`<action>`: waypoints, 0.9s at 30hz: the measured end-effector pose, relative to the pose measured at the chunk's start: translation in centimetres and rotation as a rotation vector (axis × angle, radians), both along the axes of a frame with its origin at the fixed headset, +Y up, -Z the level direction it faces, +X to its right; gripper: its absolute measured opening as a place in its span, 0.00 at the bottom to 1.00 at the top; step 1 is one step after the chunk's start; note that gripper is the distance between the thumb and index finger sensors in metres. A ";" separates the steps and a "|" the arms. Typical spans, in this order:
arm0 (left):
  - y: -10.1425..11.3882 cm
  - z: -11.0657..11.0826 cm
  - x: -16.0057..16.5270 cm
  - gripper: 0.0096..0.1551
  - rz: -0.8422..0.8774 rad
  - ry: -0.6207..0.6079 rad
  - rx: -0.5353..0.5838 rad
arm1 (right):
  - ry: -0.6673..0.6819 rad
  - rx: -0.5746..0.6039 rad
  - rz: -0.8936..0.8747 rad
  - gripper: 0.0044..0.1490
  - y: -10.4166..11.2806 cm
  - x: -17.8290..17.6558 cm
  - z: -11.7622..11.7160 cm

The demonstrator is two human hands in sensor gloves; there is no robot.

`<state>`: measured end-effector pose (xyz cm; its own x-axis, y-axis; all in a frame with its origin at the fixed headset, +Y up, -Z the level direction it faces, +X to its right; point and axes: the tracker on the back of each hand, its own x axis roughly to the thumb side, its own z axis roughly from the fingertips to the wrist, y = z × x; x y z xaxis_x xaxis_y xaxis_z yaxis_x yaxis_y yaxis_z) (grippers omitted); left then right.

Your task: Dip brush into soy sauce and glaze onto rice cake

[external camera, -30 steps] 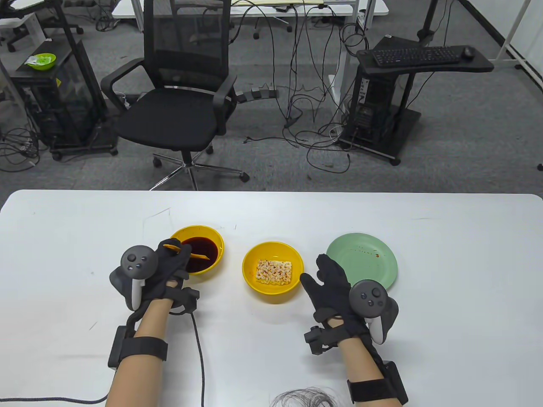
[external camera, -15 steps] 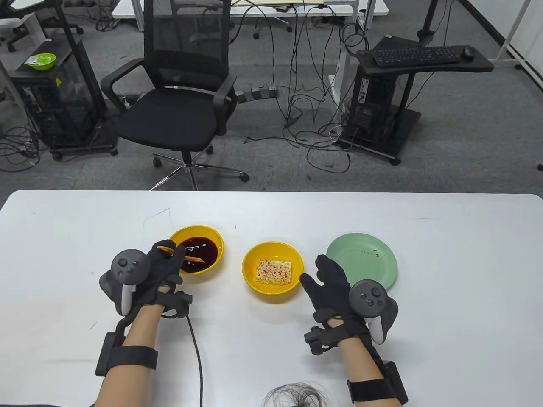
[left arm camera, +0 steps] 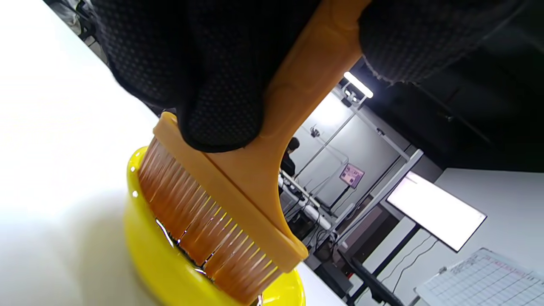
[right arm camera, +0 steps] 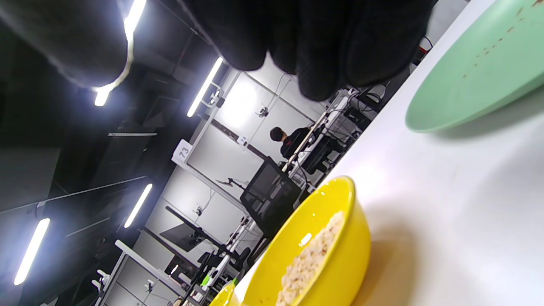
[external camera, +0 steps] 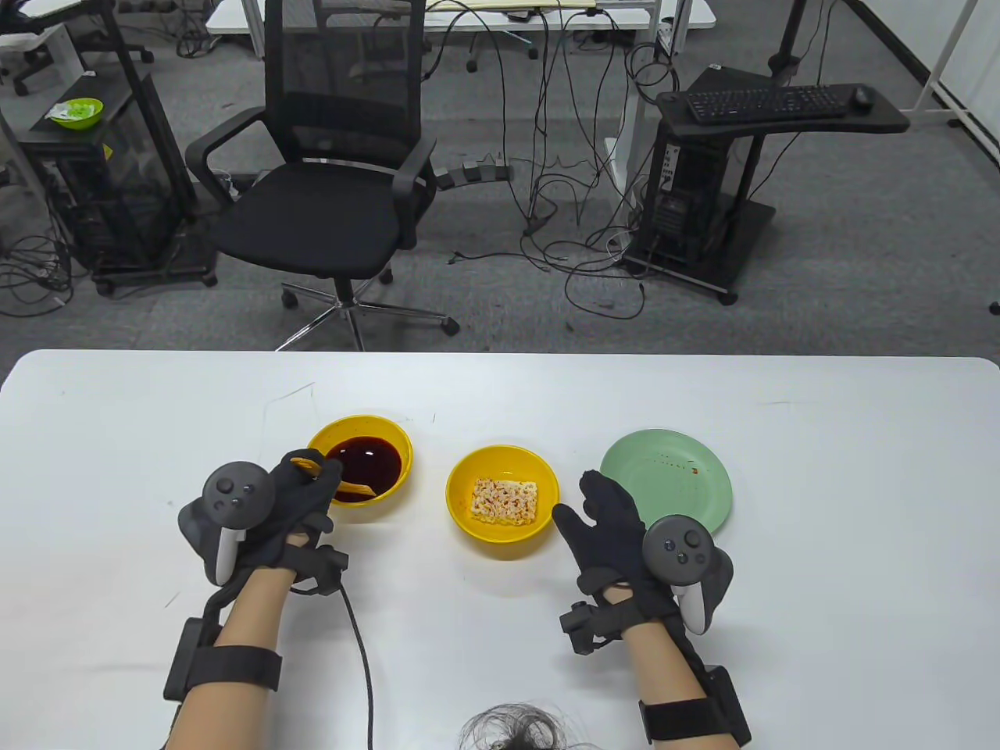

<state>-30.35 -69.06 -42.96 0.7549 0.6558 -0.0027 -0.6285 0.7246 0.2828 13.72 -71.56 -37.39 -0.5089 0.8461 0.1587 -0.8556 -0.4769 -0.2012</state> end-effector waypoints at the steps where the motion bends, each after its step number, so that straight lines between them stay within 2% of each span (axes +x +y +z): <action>1: 0.0 0.0 0.0 0.30 -0.007 -0.004 0.007 | 0.001 -0.001 -0.001 0.50 0.0 0.0 0.0; 8: 0.4 0.0 0.2 0.30 0.018 0.000 0.044 | -0.003 0.009 0.014 0.50 0.1 0.0 0.0; 10: 0.4 -0.1 0.3 0.30 0.009 -0.014 0.012 | -0.004 0.010 0.017 0.50 0.1 0.0 0.0; 13: 0.4 0.0 0.4 0.31 0.009 -0.006 0.040 | -0.005 0.008 0.013 0.50 0.1 0.1 0.0; 15: 0.3 -0.1 0.4 0.31 0.006 -0.011 0.007 | -0.006 0.006 0.009 0.50 0.1 0.1 0.0; 19: 0.9 0.0 0.3 0.31 0.014 -0.001 0.052 | -0.008 0.009 0.006 0.50 0.2 0.2 0.0; 22: 2.2 0.3 1.7 0.31 0.064 -0.064 0.115 | -0.012 0.012 0.007 0.50 0.2 0.2 0.0; 24: 3.0 0.6 4.3 0.31 0.110 -0.140 0.171 | -0.013 0.010 0.000 0.50 0.2 0.3 0.0; 27: 3.0 0.7 8.4 0.31 0.118 -0.241 0.182 | -0.018 0.013 -0.002 0.50 0.2 0.5 0.0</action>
